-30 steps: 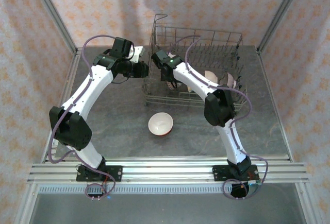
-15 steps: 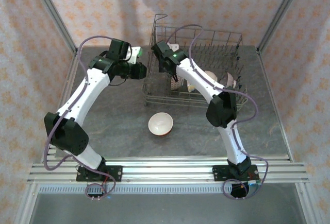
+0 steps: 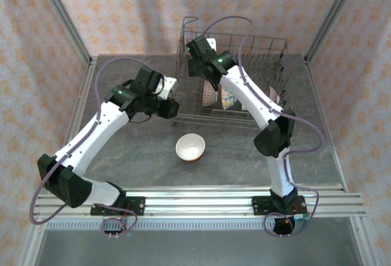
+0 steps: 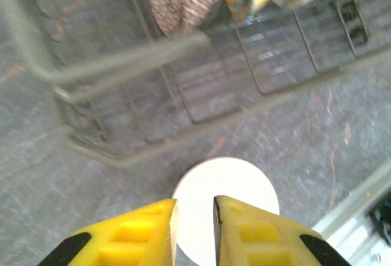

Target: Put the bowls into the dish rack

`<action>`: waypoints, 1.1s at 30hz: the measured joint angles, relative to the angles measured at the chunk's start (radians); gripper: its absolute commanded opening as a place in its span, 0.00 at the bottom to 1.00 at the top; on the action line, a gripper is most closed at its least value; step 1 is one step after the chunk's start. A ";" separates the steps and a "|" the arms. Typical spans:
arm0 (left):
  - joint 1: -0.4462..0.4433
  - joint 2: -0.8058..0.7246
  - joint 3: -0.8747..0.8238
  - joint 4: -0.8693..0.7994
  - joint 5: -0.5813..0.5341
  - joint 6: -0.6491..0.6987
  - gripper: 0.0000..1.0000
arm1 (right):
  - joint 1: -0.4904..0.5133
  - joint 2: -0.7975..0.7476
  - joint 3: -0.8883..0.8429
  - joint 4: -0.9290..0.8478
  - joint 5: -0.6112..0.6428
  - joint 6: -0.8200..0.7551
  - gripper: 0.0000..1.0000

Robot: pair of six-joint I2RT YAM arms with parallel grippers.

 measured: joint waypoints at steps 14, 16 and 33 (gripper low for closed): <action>-0.364 0.035 -0.229 0.168 -0.106 -0.182 0.37 | -0.005 -0.444 -0.443 0.061 0.005 -0.013 0.92; -0.393 0.075 -0.228 0.190 -0.116 -0.194 0.38 | -0.005 -0.484 -0.493 0.061 0.008 -0.004 0.92; -0.431 0.312 -0.128 0.136 -0.176 -0.228 0.35 | -0.005 -0.548 -0.597 0.069 0.008 0.027 0.93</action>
